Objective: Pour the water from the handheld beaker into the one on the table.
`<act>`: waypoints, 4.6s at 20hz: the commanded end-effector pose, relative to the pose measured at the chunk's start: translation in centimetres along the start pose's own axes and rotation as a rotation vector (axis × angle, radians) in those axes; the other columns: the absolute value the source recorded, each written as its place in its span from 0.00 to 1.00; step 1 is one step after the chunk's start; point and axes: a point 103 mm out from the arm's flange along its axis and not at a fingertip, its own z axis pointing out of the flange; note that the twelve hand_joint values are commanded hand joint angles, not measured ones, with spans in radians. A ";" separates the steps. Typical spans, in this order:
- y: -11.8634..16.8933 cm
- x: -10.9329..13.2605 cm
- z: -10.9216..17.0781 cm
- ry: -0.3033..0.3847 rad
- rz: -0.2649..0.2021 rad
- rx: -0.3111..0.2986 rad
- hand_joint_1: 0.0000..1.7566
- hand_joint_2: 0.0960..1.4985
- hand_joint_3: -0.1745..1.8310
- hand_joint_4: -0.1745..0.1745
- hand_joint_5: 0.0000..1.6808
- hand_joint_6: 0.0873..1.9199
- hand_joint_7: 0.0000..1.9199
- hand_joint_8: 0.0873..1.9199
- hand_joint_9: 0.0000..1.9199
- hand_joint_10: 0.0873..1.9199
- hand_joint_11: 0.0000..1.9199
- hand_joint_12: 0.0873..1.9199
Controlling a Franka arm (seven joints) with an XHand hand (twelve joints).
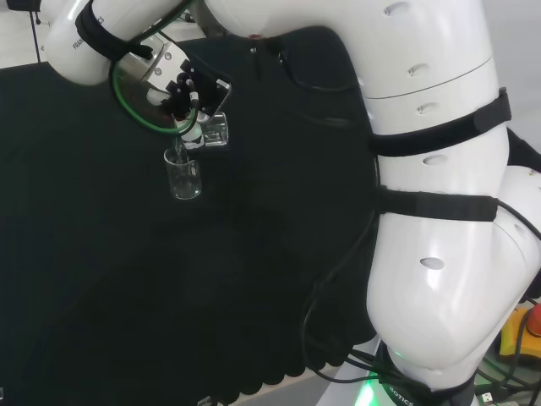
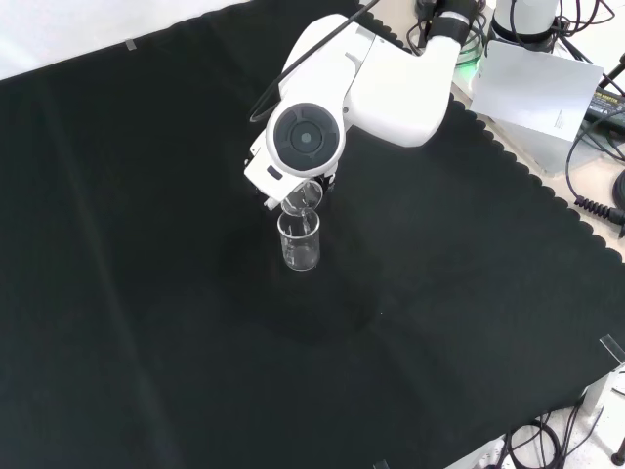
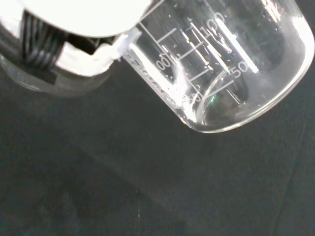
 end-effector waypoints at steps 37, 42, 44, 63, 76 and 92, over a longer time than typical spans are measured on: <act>0.0 -0.3 -0.7 -0.057 0.022 0.039 0.67 0.44 0.36 0.36 0.76 0.29 0.89 0.00 0.89 0.05 0.73 0.32; 0.1 -0.1 -0.9 -0.063 0.018 0.046 0.67 0.44 0.36 0.36 0.76 0.29 0.89 0.00 0.89 0.05 0.73 0.32; 0.0 -0.1 -0.9 -0.063 0.017 0.046 0.67 0.44 0.36 0.36 0.76 0.29 0.89 0.00 0.89 0.05 0.73 0.32; -0.3 -0.1 -0.9 -0.081 0.010 0.067 0.67 0.44 0.36 0.35 0.76 0.29 0.89 0.00 0.88 0.06 0.73 0.31; -0.3 -0.2 -1.1 -0.087 0.009 0.084 0.67 0.44 0.36 0.35 0.76 0.29 0.89 0.00 0.88 0.06 0.73 0.31; -0.6 -0.1 -1.4 -0.110 0.011 0.091 0.67 0.44 0.36 0.35 0.76 0.30 0.89 0.00 0.88 0.07 0.73 0.31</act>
